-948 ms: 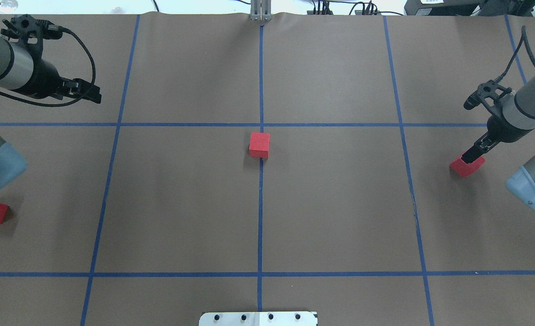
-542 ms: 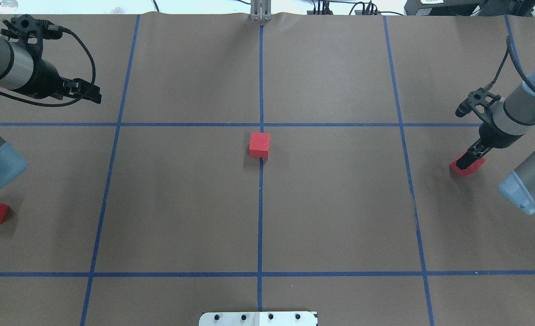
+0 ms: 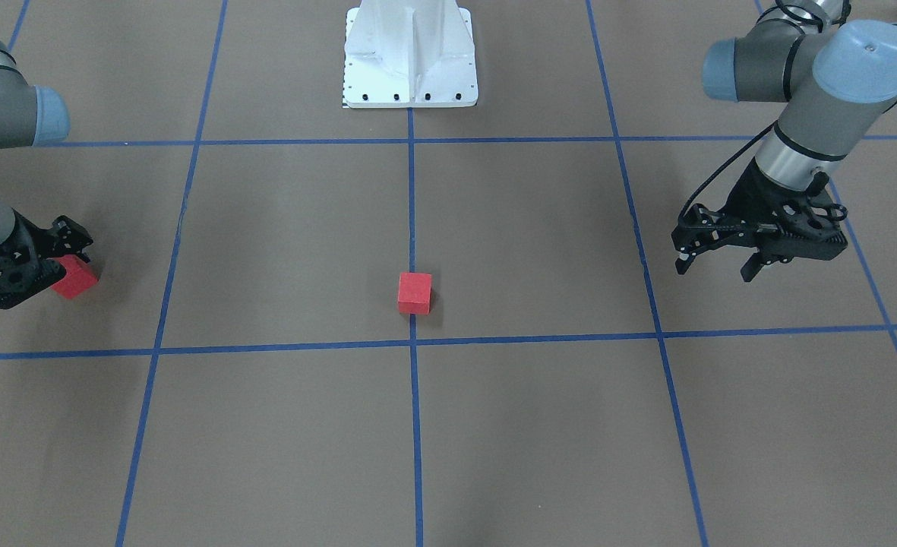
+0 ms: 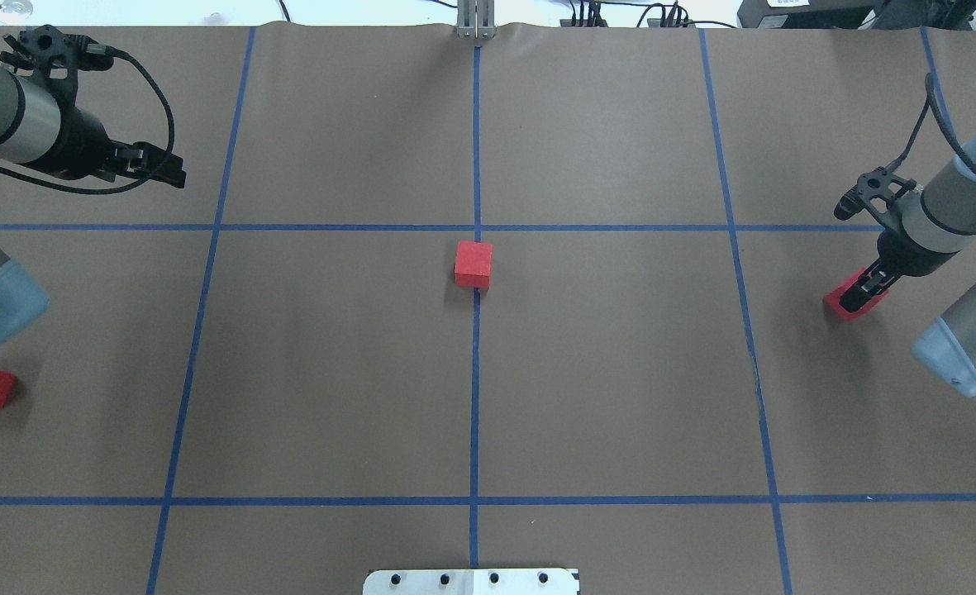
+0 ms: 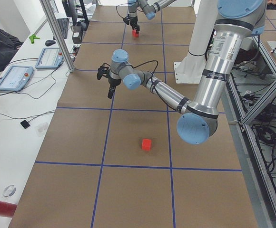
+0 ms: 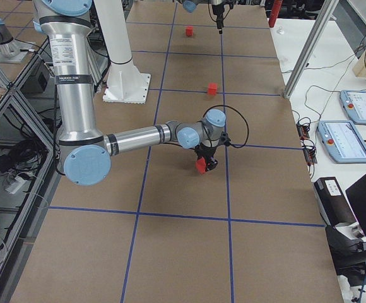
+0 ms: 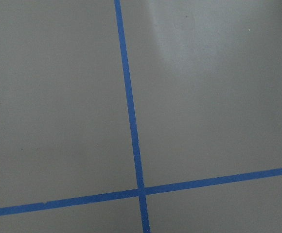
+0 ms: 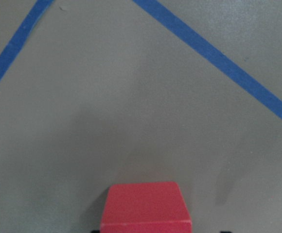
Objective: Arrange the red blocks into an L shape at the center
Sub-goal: 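Carry the held cube with the right gripper toward the center cube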
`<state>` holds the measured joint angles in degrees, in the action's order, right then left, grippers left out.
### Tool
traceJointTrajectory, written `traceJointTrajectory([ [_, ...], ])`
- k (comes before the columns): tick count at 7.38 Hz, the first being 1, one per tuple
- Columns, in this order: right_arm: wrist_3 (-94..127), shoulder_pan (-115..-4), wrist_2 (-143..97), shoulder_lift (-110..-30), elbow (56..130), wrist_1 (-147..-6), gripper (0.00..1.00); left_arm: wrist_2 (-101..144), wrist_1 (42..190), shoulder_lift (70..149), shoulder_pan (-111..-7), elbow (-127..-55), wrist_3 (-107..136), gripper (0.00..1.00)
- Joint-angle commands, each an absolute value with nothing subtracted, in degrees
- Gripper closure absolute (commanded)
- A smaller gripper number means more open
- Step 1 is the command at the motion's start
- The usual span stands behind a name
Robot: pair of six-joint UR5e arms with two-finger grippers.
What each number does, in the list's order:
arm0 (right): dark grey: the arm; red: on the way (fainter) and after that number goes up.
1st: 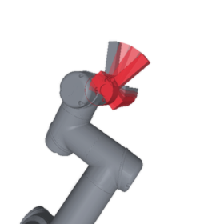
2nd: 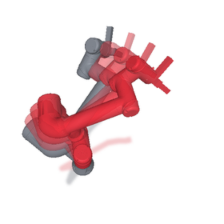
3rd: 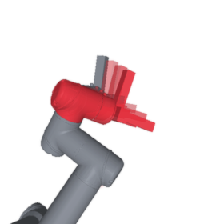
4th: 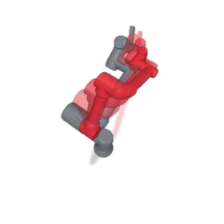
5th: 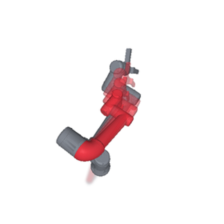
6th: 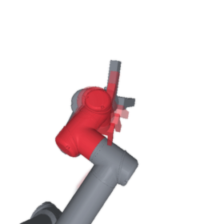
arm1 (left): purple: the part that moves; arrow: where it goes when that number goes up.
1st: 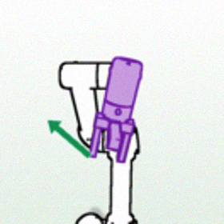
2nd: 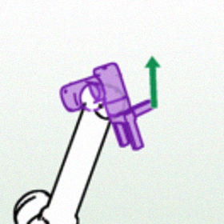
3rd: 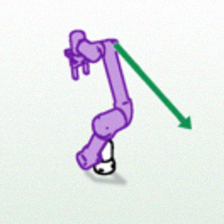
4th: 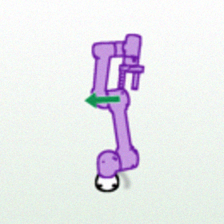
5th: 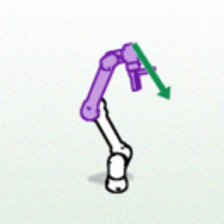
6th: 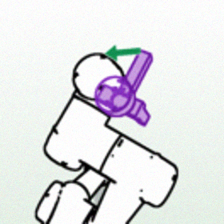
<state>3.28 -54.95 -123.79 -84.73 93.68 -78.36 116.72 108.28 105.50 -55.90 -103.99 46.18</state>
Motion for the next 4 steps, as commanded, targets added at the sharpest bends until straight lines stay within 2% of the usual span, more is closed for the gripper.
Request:
traceJointTrajectory([
  [1,3.34,-55.11,-124.27,-84.64,95.35,-78.31,1.00,116.89,108.28,105.12,-55.90,-104.94,46.23,0.00],
  [2,4.04,-55.02,-126.45,-83.77,98.06,-79.53,1.00,118.55,108.28,104.60,-55.99,-105.20,46.23,0.00],
  [4,4.57,-55.72,-129.44,-74.50,99.75,-88.10,1.00,118.74,108.28,103.63,-56.25,-105.55,46.14,0.00],
])
